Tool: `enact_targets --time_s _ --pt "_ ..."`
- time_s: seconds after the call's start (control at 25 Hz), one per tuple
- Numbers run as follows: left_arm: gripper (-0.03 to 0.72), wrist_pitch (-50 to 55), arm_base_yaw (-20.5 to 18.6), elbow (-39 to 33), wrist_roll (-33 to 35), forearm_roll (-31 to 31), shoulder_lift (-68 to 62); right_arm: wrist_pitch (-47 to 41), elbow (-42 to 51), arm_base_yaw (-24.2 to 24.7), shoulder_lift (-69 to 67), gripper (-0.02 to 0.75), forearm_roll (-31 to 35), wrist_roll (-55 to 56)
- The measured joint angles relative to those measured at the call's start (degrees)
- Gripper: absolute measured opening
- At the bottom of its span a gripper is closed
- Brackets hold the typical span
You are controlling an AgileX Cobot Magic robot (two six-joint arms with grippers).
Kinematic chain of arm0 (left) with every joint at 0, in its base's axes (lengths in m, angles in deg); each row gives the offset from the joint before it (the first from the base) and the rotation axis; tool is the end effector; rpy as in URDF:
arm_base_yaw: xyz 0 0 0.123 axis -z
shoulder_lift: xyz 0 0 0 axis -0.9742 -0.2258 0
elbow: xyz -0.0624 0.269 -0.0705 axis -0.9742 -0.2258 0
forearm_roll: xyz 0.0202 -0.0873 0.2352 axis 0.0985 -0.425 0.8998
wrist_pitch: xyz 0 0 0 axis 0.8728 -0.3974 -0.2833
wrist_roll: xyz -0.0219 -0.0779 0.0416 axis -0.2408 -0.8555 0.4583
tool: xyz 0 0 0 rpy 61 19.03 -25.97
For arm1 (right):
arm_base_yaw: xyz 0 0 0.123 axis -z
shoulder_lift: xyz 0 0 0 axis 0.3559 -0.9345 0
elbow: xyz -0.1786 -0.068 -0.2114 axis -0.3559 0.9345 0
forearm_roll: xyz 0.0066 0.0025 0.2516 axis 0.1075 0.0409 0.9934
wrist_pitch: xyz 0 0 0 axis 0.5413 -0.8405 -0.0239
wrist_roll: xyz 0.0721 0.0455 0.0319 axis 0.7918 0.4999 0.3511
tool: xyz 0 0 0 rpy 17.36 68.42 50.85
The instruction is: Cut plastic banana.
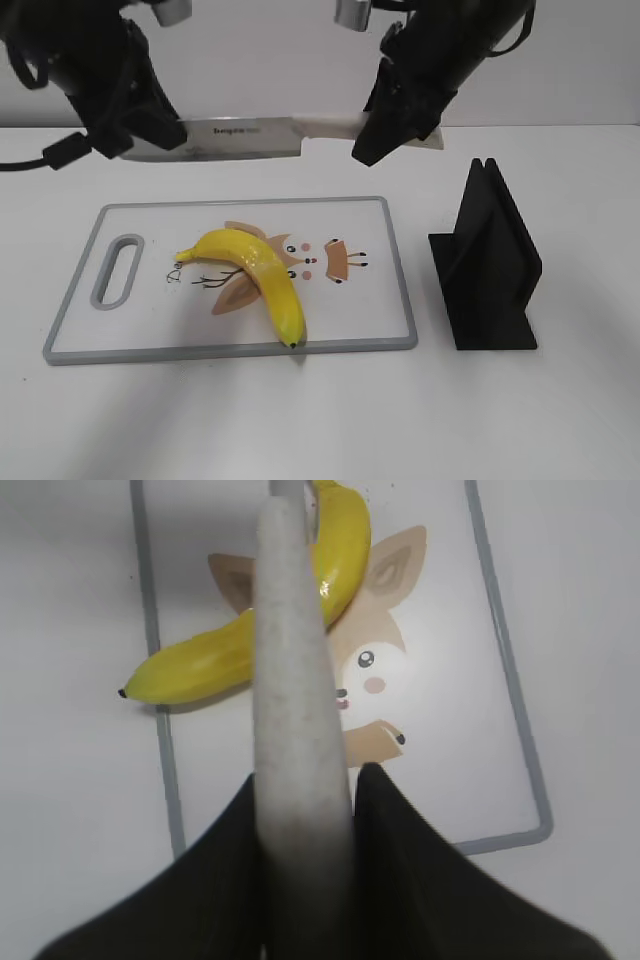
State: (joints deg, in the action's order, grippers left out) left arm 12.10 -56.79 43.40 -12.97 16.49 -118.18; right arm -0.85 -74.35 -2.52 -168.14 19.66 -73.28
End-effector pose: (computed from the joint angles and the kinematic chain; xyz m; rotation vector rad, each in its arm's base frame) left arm 0.3275 -0.1519 0.2994 1.7179 1.8998 -0.1869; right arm 0.3695 0.2064 0.2698 -1.7202 2.0099 0.5240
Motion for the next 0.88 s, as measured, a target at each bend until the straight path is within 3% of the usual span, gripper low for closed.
enact_targets --time_s 0.4,0.88 --pt "0.009 -10.92 0.46 -8.1 -3.8 -1.42 -3.6 2.46 0.12 -0.76 -4.92 0.3 -5.28 19.42" --pt "0.01 -11.87 1.81 -8.43 -4.38 -1.67 -11.3 2.51 0.12 -0.87 -12.3 0.32 -6.58 20.36"
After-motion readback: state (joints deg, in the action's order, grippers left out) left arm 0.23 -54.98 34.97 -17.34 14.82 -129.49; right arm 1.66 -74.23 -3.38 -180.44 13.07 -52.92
